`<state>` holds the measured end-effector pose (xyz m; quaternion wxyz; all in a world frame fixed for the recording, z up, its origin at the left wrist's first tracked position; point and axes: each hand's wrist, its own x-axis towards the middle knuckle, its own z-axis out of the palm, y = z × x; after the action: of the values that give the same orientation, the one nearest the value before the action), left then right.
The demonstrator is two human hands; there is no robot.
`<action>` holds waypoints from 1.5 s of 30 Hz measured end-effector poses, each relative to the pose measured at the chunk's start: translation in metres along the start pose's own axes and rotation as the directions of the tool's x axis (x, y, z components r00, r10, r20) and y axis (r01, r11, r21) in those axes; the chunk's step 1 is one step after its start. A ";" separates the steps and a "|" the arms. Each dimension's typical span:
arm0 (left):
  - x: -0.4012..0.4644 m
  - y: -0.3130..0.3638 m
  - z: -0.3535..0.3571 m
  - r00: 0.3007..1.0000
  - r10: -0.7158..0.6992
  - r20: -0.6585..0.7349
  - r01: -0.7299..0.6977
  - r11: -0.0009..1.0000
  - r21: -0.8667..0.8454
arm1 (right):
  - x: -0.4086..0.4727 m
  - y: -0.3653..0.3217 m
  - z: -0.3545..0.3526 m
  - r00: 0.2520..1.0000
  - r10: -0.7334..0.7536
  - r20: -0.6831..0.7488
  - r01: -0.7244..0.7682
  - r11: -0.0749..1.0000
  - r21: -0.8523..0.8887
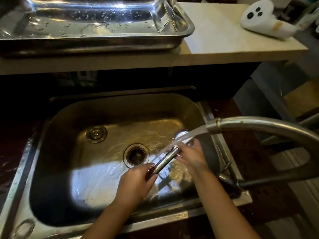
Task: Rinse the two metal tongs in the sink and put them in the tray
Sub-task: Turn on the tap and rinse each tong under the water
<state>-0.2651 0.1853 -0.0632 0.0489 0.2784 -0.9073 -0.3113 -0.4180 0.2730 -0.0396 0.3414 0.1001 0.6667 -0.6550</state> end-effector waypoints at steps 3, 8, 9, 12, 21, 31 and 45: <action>0.018 0.006 -0.004 0.963 -0.156 0.222 0.233 0.895 -0.381 | 0.000 -0.004 0.003 0.996 -0.006 0.084 0.010 0.999 -0.047; 0.056 0.026 -0.021 0.918 -0.071 0.389 0.316 0.723 -0.614 | -0.006 -0.011 0.009 0.962 -0.141 0.233 0.159 0.985 -0.059; 0.061 0.030 -0.024 0.919 -0.059 0.390 0.316 0.704 -0.636 | -0.008 -0.013 0.010 0.951 -0.157 0.265 0.177 0.983 -0.052; 0.067 0.034 -0.028 0.909 -0.026 0.415 0.346 0.602 -0.720 | -0.010 -0.019 0.010 0.919 -0.213 0.332 0.239 0.970 -0.039; 0.017 -0.027 -0.014 0.790 -0.046 0.612 0.492 0.644 -0.586 | -0.002 -0.035 -0.005 0.969 -0.169 0.182 0.160 0.985 0.061; 0.048 0.006 -0.035 0.866 -0.013 0.500 0.417 0.569 -0.708 | -0.015 -0.036 0.015 0.914 -0.248 0.321 0.278 0.959 -0.053; 0.037 0.019 -0.012 0.867 -0.042 0.496 0.476 0.365 -0.800 | -0.034 -0.039 -0.010 0.942 -0.337 0.015 0.291 0.792 -0.536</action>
<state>-0.3020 0.1712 -0.0453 -0.0431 0.2805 -0.5240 -0.8031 -0.4189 0.2887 0.0112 0.2146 -0.0836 0.8421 -0.4877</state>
